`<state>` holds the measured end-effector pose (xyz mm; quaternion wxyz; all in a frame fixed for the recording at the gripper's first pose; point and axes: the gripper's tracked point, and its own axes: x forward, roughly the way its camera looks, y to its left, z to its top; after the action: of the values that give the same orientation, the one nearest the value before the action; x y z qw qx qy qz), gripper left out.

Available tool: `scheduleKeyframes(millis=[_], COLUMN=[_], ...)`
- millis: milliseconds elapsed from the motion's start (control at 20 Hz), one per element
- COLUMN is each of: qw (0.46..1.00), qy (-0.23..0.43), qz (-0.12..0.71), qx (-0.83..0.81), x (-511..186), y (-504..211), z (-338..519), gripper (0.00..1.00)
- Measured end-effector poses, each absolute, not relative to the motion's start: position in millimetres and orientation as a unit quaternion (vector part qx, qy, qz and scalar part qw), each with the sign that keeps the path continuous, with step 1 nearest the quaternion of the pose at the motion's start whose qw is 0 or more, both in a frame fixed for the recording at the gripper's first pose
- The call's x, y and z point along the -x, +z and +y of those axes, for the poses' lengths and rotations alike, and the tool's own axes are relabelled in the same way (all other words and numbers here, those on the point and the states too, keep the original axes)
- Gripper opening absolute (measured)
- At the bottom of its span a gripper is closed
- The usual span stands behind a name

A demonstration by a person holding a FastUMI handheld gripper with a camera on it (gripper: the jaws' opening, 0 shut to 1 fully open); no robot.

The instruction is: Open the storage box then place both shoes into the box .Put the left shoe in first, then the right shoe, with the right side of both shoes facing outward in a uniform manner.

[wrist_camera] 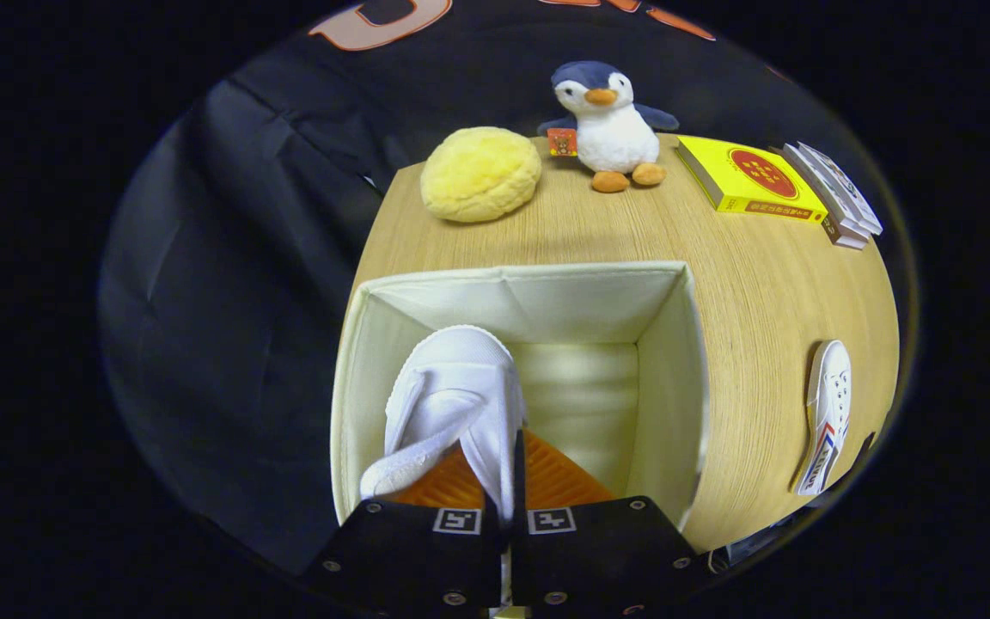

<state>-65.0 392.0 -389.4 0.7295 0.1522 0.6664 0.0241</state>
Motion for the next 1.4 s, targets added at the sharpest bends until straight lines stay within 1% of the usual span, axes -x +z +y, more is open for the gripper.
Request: scheduleKeyframes(millis=[200, 350, 500, 550, 600, 700, 800, 850, 950, 1050, 1100, 1200, 1350, 1400], qw=[0.711, 0.682, 0.663, 0.656, 0.655, 0.655, 0.634, 0.625, 0.624, 0.629, 0.631, 0.646, 0.679, 0.688], qy=[-0.012, -0.022, -0.016, -0.011, -0.007, 0.006, 0.025, 0.037, 0.056, 0.085, 0.096, 0.111, 0.116, 0.119], qz=[0.689, 0.711, 0.726, 0.731, 0.732, 0.732, 0.741, 0.742, 0.731, 0.710, 0.700, 0.680, 0.651, 0.639], qx=[-0.143, -0.170, -0.182, -0.186, -0.188, -0.187, -0.218, -0.239, -0.269, -0.303, -0.320, -0.329, -0.320, -0.321], x=[70, 78, 86, 90, 91, 95, 107, 109, 107, 98, 96, 93, 93, 92], y=[-418, -431, -437, -436, -434, -431, -421, -414, -394, -369, -355, -337, -324, -322], z=[395, 405, 410, 412, 412, 410, 415, 417, 415, 410, 406, 387, 343, 332], gripper=[0.05, 0.05, 0.08, 0.12, 0.14, 0.15, 0.16, 0.19, 0.20, 0.16, 0.16, 0.21, 0.34, 0.36])
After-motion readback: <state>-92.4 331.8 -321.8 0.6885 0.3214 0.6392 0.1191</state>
